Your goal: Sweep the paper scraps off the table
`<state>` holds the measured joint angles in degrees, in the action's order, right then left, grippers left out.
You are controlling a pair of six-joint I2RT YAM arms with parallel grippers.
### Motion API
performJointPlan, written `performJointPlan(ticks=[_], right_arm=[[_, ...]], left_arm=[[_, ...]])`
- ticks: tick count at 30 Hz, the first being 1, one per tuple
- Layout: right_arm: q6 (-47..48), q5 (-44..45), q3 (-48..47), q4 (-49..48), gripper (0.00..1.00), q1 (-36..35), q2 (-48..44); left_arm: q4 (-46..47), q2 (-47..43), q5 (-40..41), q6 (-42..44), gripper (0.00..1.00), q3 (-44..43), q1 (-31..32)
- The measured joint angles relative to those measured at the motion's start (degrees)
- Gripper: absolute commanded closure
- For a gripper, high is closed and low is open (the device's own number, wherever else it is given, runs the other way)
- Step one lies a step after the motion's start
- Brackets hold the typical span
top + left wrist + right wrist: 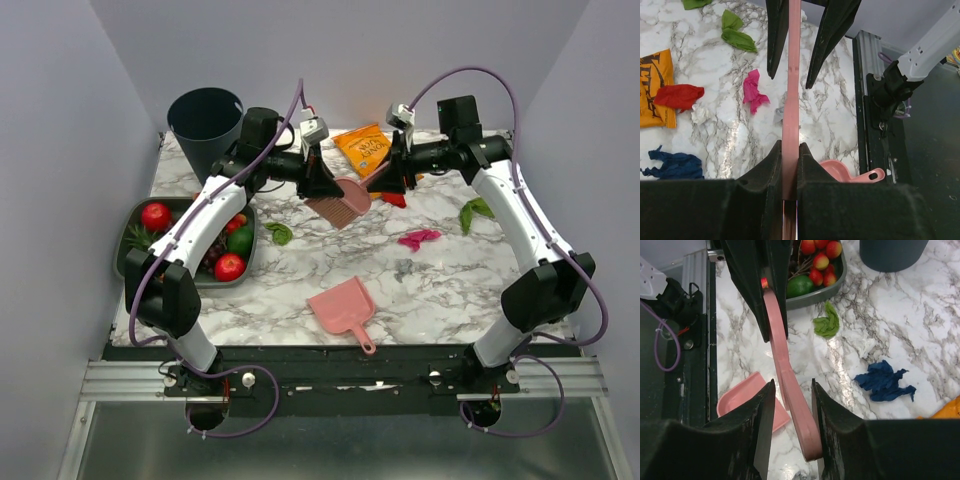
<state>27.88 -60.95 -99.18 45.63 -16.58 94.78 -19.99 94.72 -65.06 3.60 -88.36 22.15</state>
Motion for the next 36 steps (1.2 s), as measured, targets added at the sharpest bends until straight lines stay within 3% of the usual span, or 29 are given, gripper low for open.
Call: performJointPlan(ticks=[13,29,36], right_arm=[[0.6,-0.3,-0.8,2.0,0.64,-0.3,0.7],[0.0,-1.7,-1.2,2.4,0.62,-0.3,0.8],[0.1,-2.6,-2.0,2.6,0.66,-0.3,0.8]], left_arm=[[-3.9,0.0,-0.2,5.2,1.0,-2.3,-0.4],[-10.6,2.8,-2.4,9.7,1.0,-6.6,-0.7],[-12.1,3.1,-3.6,10.6,1.0,-6.8,-1.0]])
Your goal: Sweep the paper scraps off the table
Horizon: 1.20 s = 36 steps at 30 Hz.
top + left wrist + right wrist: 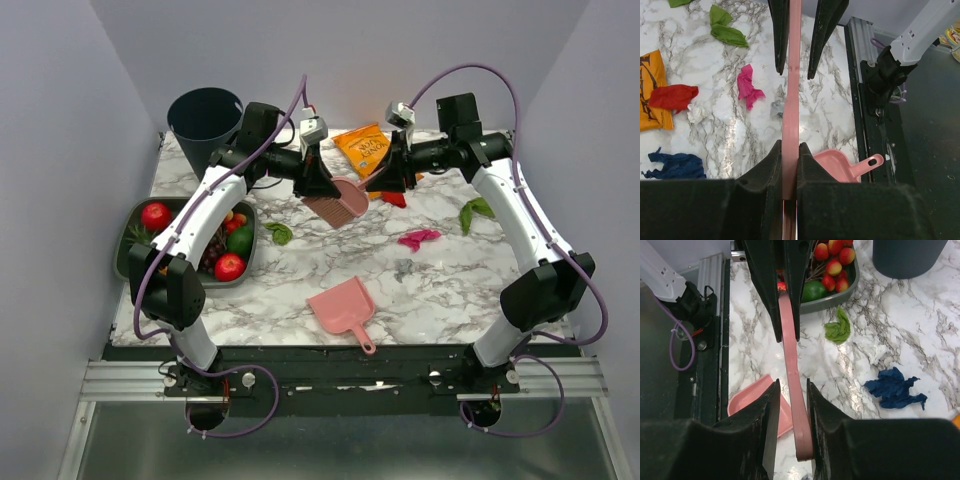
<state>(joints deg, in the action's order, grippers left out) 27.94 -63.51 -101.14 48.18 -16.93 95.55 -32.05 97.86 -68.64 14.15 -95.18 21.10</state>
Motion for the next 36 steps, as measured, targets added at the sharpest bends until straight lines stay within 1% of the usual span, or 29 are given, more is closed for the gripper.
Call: performJointPlan(ticks=[5,8,9,10,12,13,15,16,18,19,22,25,27,30,33,36], right_arm=[[0.0,0.0,0.0,0.2,0.69,0.0,0.0],[0.0,0.0,0.0,0.3,0.76,0.0,0.0],[0.1,0.0,0.0,0.3,0.84,0.0,0.0],[0.1,0.0,0.0,0.3,0.87,0.0,0.0],[0.0,-0.4,0.0,0.6,0.97,0.0,0.0],[-0.1,-0.4,0.0,0.6,0.99,0.0,0.0],[-0.1,-0.4,0.0,0.9,0.99,0.0,0.0],[-0.1,0.2,0.0,1.0,0.99,0.0,0.0],[-0.2,1.6,0.5,0.8,0.99,-0.1,-0.5],[-0.7,2.8,1.5,0.3,0.99,0.0,-1.1],[-3.4,6.0,7.2,-1.0,1.0,1.7,-4.8],[-6.6,12.6,12.8,-1.6,0.99,3.3,-9.3],[-8.1,18.6,17.4,-2.4,0.99,4.2,-13.4],[-8.7,23.3,23.6,-2.7,0.99,4.2,-18.8],[-9.5,25.5,28.0,-2.8,0.99,4.2,-22.7],[-10.7,27.6,31.7,-3.0,0.99,4.2,-25.2]], left_arm=[[-0.3,0.4,-0.7,0.0,1.0,-0.2,-0.1],[-0.5,0.5,-1.0,0.0,1.0,-0.3,-0.2],[-0.6,0.5,-1.1,0.1,1.0,-0.3,-0.2],[-0.7,0.5,-1.2,0.1,0.94,-0.3,-0.2],[-0.7,0.5,-1.2,0.4,0.72,-0.3,-0.3],[-0.7,0.6,-1.2,0.5,0.61,-0.3,-0.4],[-0.2,0.6,0.3,0.5,0.53,-0.3,-0.4],[-0.2,0.6,1.2,0.0,0.47,-0.3,-0.4],[0.8,0.3,4.3,-0.4,0.42,0.6,-0.8],[1.3,0.0,6.2,-0.7,0.35,1.4,-1.0],[2.8,-2.8,12.9,-1.2,0.33,6.0,-1.6],[1.9,-6.0,19.6,-0.3,0.34,10.1,-1.8],[0.8,-7.6,22.8,0.5,0.34,12.2,-1.9],[-0.7,-10.9,26.0,3.0,0.34,18.4,-1.4],[-4.2,-14.7,26.5,10.8,0.34,26.1,1.0],[-9.6,-17.6,25.5,22.1,0.37,30.7,3.4]])
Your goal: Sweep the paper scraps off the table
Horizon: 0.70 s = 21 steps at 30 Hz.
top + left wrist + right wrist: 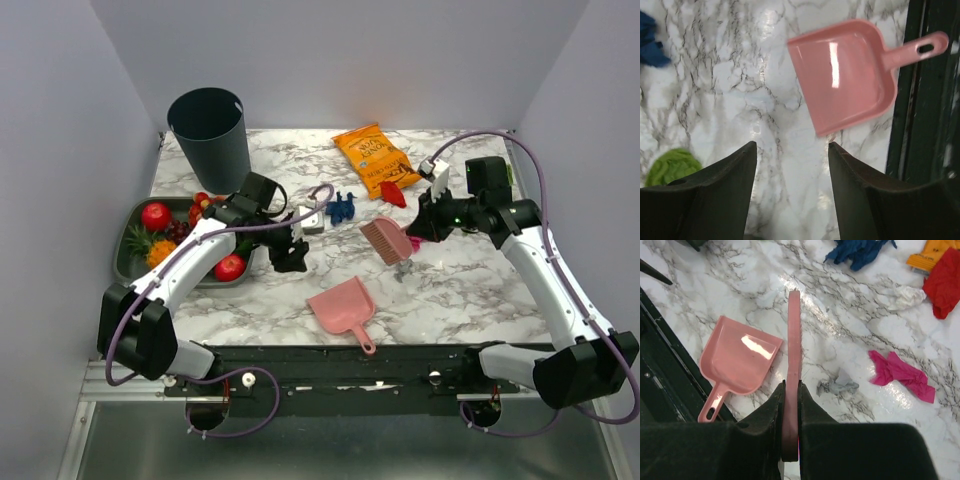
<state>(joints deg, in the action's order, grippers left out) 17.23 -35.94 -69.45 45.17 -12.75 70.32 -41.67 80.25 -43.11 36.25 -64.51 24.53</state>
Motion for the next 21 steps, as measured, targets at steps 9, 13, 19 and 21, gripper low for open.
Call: performJointPlan(ticks=[9,13,19,21], right_arm=[[-1.8,4.9,1.1,-0.2,0.99,0.1,0.0],[-1.9,5.0,1.1,-0.3,0.99,0.4,0.6],[-2.3,5.0,1.1,-0.4,0.99,0.7,0.5],[-2.3,5.0,1.1,-0.5,0.99,0.8,0.3]], left_arm=[[-22.9,10.7,-0.5,39.6,0.47,-7.7,5.9],[-25.6,11.1,0.4,47.7,0.5,-3.9,10.9],[-23.8,13.0,1.0,51.1,0.54,-3.0,16.3],[-21.8,13.4,1.4,51.1,0.56,-2.2,17.4]])
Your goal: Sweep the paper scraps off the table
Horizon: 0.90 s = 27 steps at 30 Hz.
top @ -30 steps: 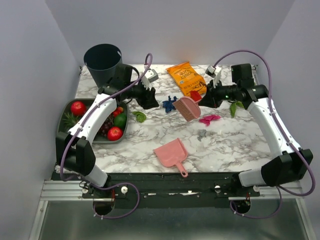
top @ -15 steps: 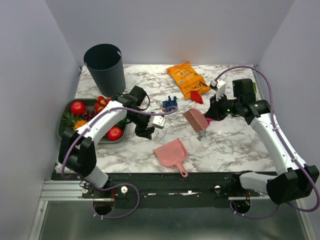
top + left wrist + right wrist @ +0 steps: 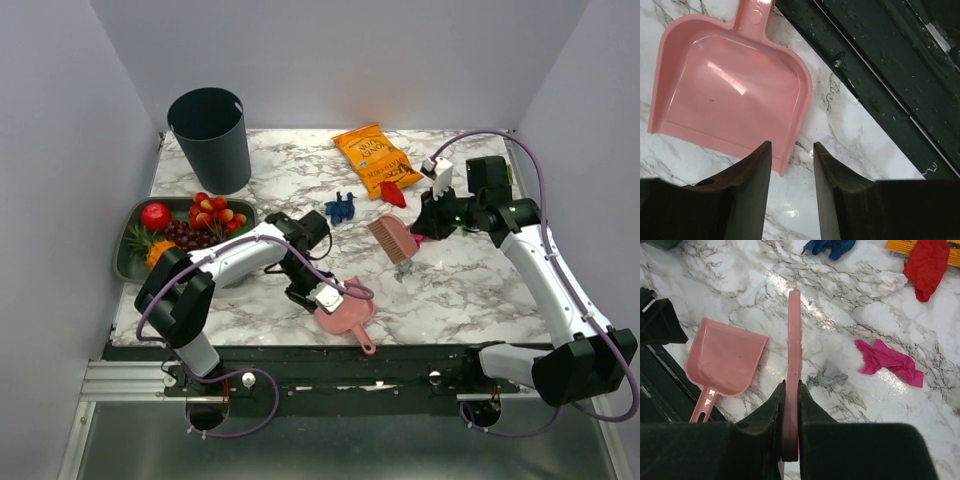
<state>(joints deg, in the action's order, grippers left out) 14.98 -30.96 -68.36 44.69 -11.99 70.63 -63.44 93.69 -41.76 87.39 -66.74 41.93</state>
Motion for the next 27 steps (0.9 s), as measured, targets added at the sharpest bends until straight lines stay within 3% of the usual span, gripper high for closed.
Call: performJointPlan(ticks=[16,24,27], right_arm=[[0.0,-0.2,1.7,-0.2,1.0,0.1,-4.7],[0.0,-0.2,2.6,-0.8,0.99,0.5,-6.6],[-0.1,-0.1,2.6,-1.3,0.99,0.9,-6.6]], left_arm=[[4.4,5.8,6.0,7.1,0.67,3.1,6.3],[7.6,7.4,10.6,9.6,0.67,2.6,5.3],[7.4,11.2,11.8,9.2,0.66,-2.2,2.1]])
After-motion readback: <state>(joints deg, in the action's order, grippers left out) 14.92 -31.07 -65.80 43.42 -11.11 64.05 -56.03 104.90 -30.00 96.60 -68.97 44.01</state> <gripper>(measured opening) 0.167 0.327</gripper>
